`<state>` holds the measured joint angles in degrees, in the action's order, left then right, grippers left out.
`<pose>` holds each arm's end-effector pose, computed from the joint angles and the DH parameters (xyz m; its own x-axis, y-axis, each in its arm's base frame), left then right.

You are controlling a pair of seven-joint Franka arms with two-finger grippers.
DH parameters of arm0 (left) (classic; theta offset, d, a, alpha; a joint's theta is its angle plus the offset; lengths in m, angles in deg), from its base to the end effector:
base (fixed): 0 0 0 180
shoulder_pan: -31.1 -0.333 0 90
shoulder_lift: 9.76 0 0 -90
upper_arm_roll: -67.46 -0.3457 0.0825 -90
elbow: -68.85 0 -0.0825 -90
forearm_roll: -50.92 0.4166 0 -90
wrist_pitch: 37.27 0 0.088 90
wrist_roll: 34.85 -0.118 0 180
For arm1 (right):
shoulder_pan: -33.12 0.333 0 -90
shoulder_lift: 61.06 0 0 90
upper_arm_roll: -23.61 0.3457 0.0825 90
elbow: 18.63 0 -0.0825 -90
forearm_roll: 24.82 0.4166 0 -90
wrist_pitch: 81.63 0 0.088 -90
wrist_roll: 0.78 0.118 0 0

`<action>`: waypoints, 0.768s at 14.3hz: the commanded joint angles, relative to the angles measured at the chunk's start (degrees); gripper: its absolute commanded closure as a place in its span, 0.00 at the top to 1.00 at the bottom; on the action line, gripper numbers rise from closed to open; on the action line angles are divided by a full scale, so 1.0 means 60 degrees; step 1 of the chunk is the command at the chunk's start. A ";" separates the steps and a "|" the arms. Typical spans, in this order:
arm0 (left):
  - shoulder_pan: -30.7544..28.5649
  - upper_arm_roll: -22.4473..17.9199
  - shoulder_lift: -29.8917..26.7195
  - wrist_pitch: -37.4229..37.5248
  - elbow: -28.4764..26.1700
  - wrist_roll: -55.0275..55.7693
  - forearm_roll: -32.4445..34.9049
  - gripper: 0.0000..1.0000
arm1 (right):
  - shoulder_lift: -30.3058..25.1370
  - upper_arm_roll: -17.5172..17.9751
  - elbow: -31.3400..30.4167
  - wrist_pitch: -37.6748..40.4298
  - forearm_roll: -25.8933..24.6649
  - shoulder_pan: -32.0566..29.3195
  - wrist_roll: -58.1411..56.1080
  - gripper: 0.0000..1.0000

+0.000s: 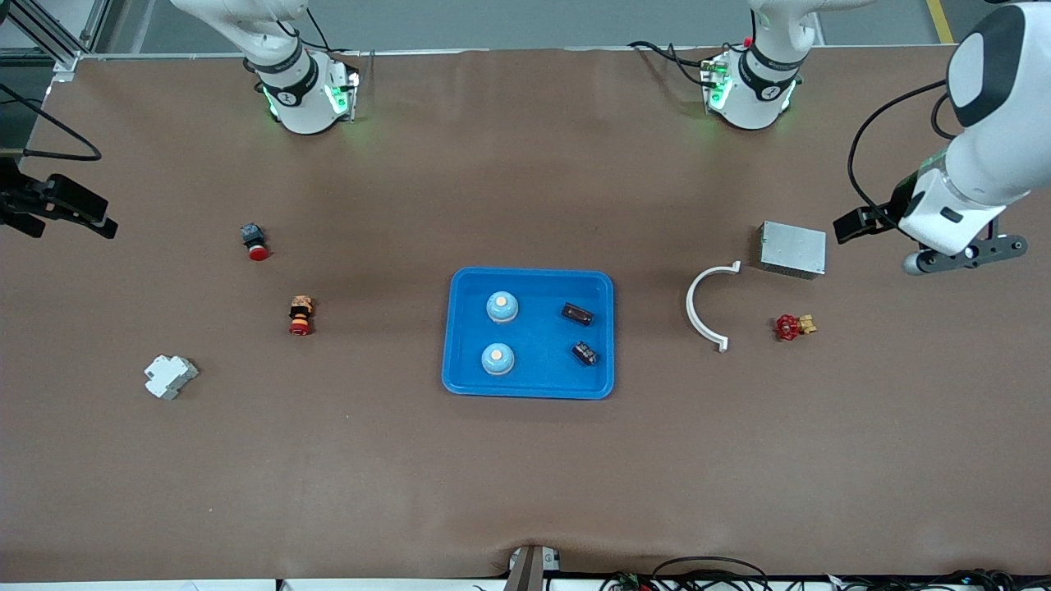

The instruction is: Place electrolytic capacitor and blue bell in tray

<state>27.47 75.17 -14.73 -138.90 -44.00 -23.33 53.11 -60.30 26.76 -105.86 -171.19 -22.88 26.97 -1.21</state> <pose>0.5476 -0.0371 0.5079 0.9875 0.1237 -0.0981 0.1173 -0.9907 -0.0689 0.5911 -0.0272 0.6592 0.9986 -0.0446 0.0277 -0.0436 -0.9985 -0.0344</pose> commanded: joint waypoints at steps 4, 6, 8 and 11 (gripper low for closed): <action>-0.0362 0.0048 -0.1442 -0.1021 -0.1715 -0.1143 -0.0219 1.00 | -0.0171 0.0032 -0.0199 -0.0059 0.0217 -0.0102 0.0101 1.00; -0.0347 -0.0011 -0.1574 -0.1006 -0.1555 -0.1202 -0.0496 1.00 | -0.0156 0.0032 -0.0213 -0.0074 0.0217 -0.0102 0.0101 1.00; -0.0347 -0.0011 -0.1370 -0.0700 -0.0680 -0.1216 -0.0497 1.00 | -0.0156 0.0032 -0.0213 -0.0074 0.0217 -0.0102 0.0101 1.00; -0.0289 0.0004 -0.0421 0.0570 0.1601 -0.1187 -0.0512 1.00 | -0.0141 0.0017 -0.0213 -0.0103 0.0217 -0.0102 0.0101 1.00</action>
<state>25.91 75.02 -22.07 -141.60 -44.80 -29.12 51.23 -60.31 26.70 -106.26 -171.33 -22.76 26.97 -1.20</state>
